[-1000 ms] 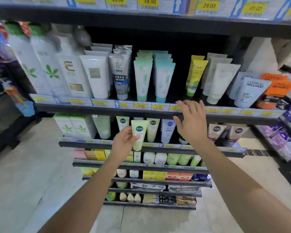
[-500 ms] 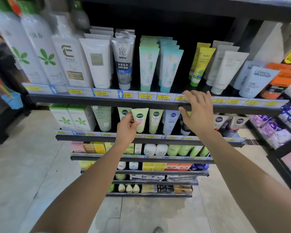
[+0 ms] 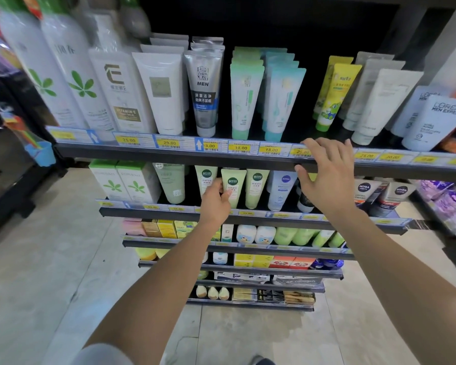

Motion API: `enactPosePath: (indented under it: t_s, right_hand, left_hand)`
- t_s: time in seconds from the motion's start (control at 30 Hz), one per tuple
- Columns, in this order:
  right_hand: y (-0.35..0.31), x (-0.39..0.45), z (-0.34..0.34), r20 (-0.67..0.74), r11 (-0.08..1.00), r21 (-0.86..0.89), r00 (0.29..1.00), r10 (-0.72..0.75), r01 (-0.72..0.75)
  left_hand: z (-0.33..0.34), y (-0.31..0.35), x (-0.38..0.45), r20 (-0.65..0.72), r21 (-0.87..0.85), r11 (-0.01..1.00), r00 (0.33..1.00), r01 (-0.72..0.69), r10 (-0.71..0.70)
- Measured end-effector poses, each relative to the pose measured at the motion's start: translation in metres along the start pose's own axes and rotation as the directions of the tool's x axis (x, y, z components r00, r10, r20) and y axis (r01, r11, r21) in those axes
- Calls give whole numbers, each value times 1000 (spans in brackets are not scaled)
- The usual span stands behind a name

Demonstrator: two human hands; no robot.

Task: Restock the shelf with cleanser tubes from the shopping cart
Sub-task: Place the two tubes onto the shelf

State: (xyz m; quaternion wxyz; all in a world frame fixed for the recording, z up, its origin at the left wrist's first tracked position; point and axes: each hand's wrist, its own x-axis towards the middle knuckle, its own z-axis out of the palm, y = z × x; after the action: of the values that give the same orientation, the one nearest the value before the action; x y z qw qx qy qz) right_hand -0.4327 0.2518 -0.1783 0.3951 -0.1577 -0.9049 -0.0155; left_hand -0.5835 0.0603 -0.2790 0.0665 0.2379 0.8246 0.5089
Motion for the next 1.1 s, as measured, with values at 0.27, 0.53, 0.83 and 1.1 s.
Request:
enactPosePath:
  t_s: [0.27,0.53,0.83,1.1]
  right_hand:
    - [0,-2,-1,-6,1000,3,1000,-6,6]
    - [0,-2,-2,7,1000,3,1000,-2,2]
    - [0,-2,-2,-2,1000,-10,1000,-5,5]
    - [1,-3,0,-21,1000,-4,1000,-11,11]
  left_hand:
    - [22,-8,0,-86,51,997,995,58,-54]
    - [30,-3,-5,-104,-20,994,989,107,-109]
    - [46,-1,-5,-195,-69,991,973,112,-123]
    - [51,-5,-11,-263,-38,993,958,107,-114]
